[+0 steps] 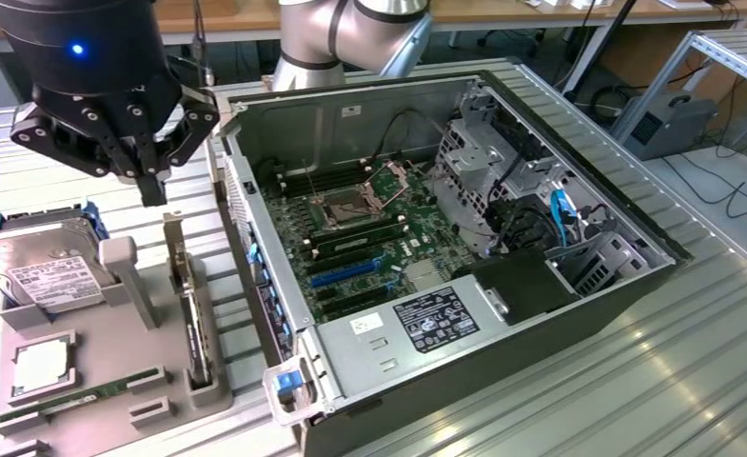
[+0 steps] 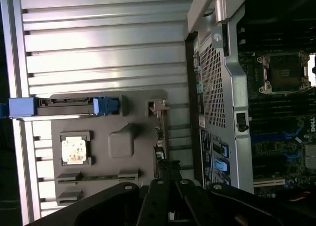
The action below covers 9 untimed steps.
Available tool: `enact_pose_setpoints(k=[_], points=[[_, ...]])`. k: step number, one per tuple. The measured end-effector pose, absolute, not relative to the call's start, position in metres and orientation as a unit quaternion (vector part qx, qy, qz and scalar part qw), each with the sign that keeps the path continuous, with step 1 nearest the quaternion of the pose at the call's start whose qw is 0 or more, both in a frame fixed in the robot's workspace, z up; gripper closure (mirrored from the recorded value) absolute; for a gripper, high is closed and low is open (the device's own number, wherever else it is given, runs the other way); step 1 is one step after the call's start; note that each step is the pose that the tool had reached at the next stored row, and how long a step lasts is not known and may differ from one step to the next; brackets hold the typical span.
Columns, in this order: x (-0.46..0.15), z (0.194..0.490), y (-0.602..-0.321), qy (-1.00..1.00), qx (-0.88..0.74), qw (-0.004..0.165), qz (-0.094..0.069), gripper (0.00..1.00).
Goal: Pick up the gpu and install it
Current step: 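Reach for the gpu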
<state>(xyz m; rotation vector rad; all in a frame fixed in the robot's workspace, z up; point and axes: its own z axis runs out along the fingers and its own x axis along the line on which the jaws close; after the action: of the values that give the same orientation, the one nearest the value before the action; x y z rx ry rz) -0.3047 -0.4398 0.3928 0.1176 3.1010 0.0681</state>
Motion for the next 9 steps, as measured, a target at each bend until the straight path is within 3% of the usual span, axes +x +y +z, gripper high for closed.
enact_pose_setpoints(k=[9], points=[[-0.312, 0.393, -0.454, 0.999, 0.038, 0.019, 0.022, 0.89]])
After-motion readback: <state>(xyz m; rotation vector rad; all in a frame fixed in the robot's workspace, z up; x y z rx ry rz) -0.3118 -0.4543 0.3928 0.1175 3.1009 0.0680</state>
